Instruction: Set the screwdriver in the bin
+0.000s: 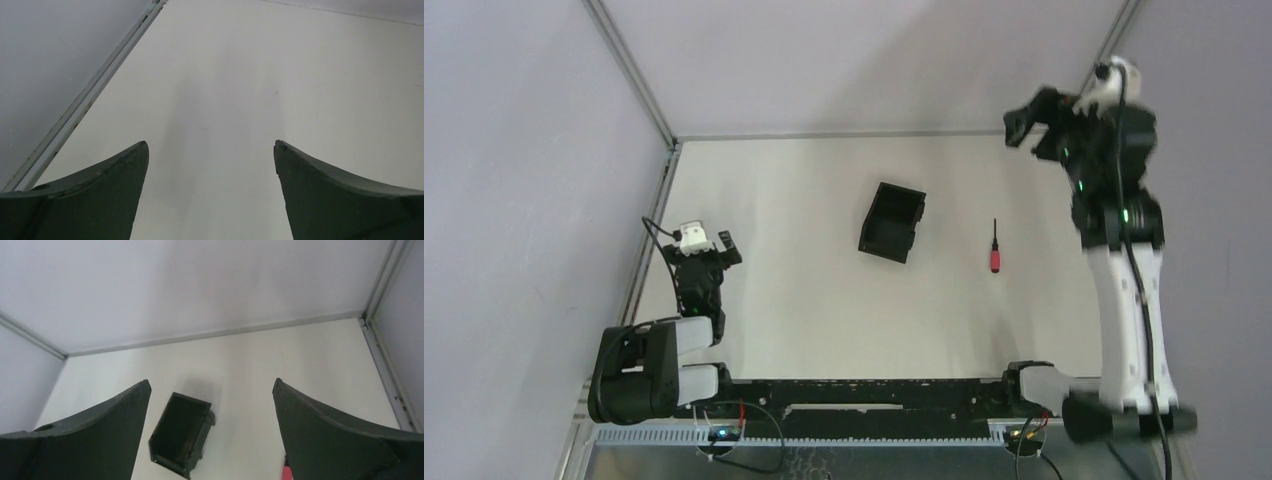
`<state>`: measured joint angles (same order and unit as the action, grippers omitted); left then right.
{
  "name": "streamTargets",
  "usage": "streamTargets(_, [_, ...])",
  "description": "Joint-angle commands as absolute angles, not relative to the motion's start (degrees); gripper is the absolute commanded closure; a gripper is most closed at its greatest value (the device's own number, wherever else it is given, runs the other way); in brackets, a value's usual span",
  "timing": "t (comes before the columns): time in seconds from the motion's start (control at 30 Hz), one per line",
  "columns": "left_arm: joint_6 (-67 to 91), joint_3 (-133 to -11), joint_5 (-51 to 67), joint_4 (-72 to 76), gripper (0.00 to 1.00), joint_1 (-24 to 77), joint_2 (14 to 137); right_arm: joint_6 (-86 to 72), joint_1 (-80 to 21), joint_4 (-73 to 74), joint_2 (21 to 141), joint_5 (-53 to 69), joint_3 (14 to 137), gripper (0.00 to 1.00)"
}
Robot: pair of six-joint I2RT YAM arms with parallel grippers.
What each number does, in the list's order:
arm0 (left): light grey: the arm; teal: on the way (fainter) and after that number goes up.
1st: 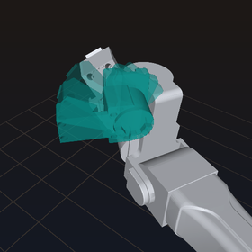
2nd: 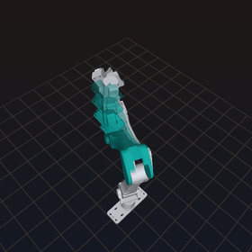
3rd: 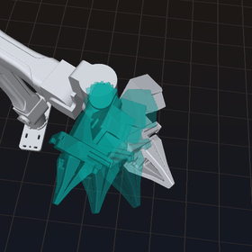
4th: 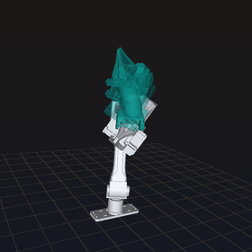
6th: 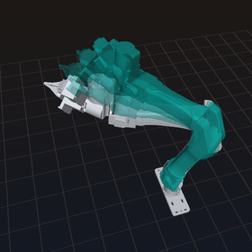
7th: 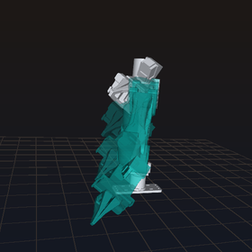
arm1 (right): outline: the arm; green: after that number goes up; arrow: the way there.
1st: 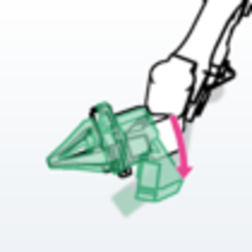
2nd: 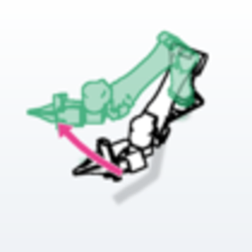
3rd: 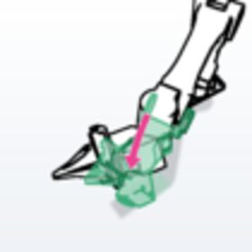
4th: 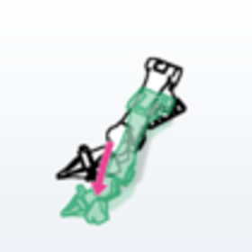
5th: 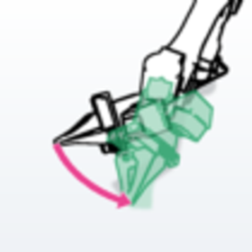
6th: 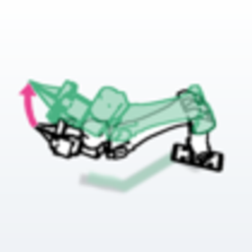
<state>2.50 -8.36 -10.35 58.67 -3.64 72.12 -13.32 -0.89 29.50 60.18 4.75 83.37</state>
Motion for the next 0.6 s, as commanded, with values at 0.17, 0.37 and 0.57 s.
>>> streamTargets(0.17, [1.49, -11.03, -10.47, 60.65, 0.00, -3.35, 72.14, -6.83, 1.52, 62.01, 97.47, -3.09, 100.99, 0.00])
streamTargets(0.37, [1.49, -11.03, -10.52, 60.62, 0.00, -3.34, 72.13, -6.80, 3.92, 53.14, 106.20, -0.68, 86.62, 0.17])
streamTargets(0.57, [1.49, -11.03, -10.50, 60.64, 0.00, -3.32, 72.14, -5.74, 4.22, 47.51, 114.15, -1.30, 81.18, 0.29])
